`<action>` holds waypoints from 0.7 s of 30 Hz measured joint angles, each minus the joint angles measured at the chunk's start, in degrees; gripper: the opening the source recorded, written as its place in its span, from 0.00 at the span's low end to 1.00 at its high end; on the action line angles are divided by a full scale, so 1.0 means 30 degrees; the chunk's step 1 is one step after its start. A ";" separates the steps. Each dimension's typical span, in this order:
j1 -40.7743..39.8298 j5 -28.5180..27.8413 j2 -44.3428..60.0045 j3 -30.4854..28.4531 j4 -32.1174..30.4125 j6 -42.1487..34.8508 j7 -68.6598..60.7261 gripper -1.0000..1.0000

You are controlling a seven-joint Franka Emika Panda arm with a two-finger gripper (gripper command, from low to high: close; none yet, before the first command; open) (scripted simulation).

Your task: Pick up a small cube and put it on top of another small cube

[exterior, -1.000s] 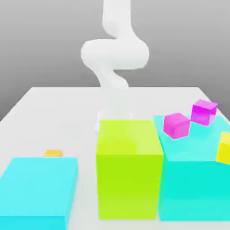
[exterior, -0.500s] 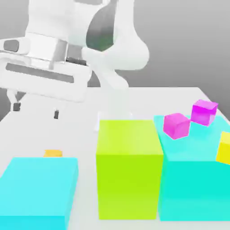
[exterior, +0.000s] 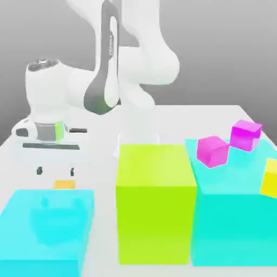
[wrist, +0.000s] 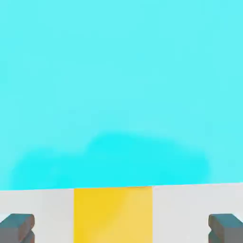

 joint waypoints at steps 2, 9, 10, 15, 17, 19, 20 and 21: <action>0.0186 0.0866 0.0582 0.0080 0.0107 0.0441 -0.0585 0.50; 0.0204 0.5659 0.2832 0.1466 0.0637 0.2080 -0.3822 0.50; -0.0197 0.6442 0.3162 0.2051 0.0711 0.2319 -0.4380 0.50; -0.2843 0.9588 0.4782 0.5448 0.1015 0.3577 -0.6771 0.50; -0.4131 1.0243 0.5415 0.6848 0.1070 0.4134 -0.7372 0.50; -0.5133 1.0531 0.5918 0.7863 0.1083 0.4592 -0.7705 0.00; -0.5133 1.0531 0.5918 0.7863 0.1083 0.4592 -0.7705 0.00; -0.5135 1.0526 0.5918 0.7864 0.1084 0.4583 -0.7700 0.00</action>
